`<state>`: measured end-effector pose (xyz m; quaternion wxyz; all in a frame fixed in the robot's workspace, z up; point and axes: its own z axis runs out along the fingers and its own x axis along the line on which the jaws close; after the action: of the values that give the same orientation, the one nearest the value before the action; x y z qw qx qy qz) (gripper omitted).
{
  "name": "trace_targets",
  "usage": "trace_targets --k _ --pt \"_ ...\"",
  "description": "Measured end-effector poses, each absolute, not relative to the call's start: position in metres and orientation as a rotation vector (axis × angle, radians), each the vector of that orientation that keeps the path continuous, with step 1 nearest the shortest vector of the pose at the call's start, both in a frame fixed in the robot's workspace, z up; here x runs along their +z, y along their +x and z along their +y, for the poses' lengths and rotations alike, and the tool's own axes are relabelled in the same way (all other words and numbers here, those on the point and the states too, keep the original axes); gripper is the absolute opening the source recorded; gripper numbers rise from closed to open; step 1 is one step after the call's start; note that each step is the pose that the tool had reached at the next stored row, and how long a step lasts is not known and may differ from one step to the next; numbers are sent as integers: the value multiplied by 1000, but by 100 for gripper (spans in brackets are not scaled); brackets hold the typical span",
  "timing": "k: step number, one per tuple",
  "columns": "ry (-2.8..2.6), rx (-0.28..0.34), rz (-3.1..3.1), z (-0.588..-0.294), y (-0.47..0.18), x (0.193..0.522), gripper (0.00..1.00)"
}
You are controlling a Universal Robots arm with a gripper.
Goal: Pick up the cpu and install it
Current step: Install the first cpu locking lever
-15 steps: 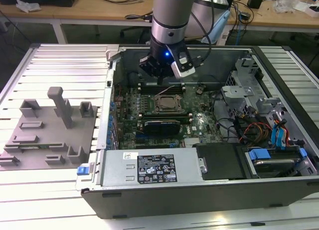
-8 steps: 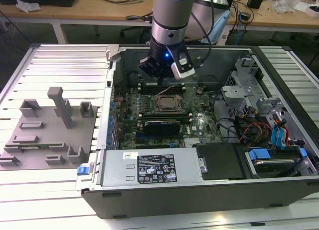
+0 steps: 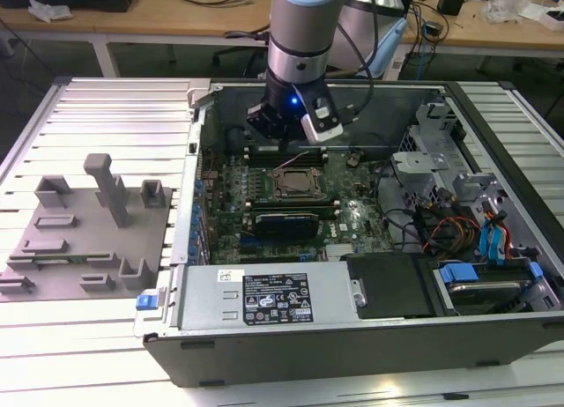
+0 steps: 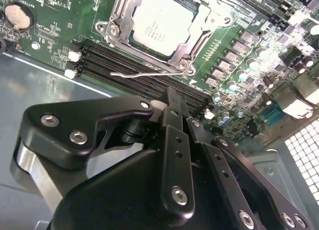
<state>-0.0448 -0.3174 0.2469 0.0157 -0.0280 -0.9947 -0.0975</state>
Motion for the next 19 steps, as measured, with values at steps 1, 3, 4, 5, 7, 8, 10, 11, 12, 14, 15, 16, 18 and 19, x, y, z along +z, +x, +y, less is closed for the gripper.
trace_targets --k 1,3,4,5,7,8,10,11,12,14,15,16,18,19 --pt "-95 -303 -3094 -317 -45 246 11" --pt "-108 -302 -3095 -317 -45 245 11" --pt "-114 -302 -3095 -317 -45 245 11" --pt "-123 -302 -3096 -317 -45 244 11" --pt "-140 -302 -3096 -317 -45 243 11" --pt "-153 -302 -3097 -317 -45 242 11" --pt "-197 -303 -3097 -317 -45 240 11" --pt "-220 -303 -3097 -317 -45 239 11" --pt "-239 -304 -3097 -317 -45 238 11" --pt "-280 -304 -3096 -317 -45 237 11" --pt "-302 -304 -3095 -317 -44 236 11" --pt "-316 -305 -3095 -317 -44 235 11" --pt "-350 -305 -3093 -317 -39 234 11" --pt "-358 -305 -3093 -317 -36 233 11"
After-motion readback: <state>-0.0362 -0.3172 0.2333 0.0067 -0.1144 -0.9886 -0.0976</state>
